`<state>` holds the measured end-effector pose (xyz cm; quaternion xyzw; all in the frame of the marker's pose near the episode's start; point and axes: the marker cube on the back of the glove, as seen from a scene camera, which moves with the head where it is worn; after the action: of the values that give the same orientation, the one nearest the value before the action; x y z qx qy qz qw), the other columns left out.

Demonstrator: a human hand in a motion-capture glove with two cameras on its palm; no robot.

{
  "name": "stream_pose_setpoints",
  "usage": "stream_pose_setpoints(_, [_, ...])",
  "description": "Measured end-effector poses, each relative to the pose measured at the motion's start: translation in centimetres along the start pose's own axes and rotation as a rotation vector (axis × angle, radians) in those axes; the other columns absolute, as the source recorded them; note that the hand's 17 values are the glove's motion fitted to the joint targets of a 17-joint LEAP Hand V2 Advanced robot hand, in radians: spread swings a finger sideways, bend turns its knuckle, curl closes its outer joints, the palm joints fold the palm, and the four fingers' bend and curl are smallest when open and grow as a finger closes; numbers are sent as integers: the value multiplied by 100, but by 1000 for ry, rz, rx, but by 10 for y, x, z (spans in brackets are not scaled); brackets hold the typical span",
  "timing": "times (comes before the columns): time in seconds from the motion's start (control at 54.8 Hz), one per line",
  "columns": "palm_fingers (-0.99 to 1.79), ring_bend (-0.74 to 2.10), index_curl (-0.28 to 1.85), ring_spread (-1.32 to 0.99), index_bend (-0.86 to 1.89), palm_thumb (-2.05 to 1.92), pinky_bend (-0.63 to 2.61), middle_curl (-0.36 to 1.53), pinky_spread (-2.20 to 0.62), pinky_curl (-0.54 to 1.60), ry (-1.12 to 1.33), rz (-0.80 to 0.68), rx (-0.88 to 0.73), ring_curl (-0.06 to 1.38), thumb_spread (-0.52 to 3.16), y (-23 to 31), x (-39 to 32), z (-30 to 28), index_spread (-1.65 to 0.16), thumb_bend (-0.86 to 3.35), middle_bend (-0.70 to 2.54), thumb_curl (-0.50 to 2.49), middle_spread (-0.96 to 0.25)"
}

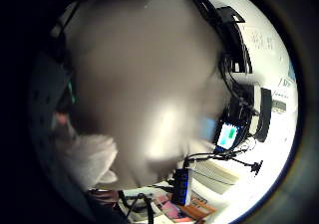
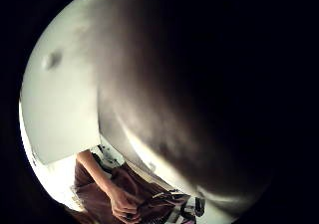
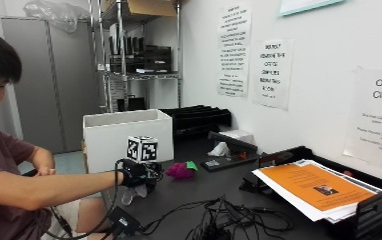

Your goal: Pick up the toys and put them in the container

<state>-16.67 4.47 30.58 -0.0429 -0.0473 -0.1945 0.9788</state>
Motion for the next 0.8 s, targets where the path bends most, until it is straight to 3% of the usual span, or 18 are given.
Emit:
stream_pose_setpoints(0.128, [70,150,-1,-32,5,34,130,53,-34,46,-94,17,-115,63,122,-10,-3,-5,-12,14,79,39,-17])
stream_pose_setpoints(0.383, [104,137,0,-33,35,66,101,68,-37,38,-440,58,-370,59,82,-31,-1,-42,-23,22,105,62,-26])
stream_pose_setpoints(0.53, [107,133,1,-33,47,67,95,73,-37,38,-405,66,-325,58,64,-44,-15,-103,-27,20,105,70,-27])
stream_pose_setpoints(0.548, [87,133,1,-34,45,70,98,69,-37,39,-396,67,-312,59,67,-45,-17,-113,-27,22,91,71,-31])
stream_pose_setpoints(0.566, [106,134,2,-33,49,68,97,75,-37,40,-385,69,-297,60,61,-46,-18,-123,-28,20,103,72,-28])
stream_pose_setpoints(0.803, [107,133,-1,-34,52,69,94,79,-37,40,-258,52,-60,58,45,-27,-14,-259,-31,17,100,82,-29])
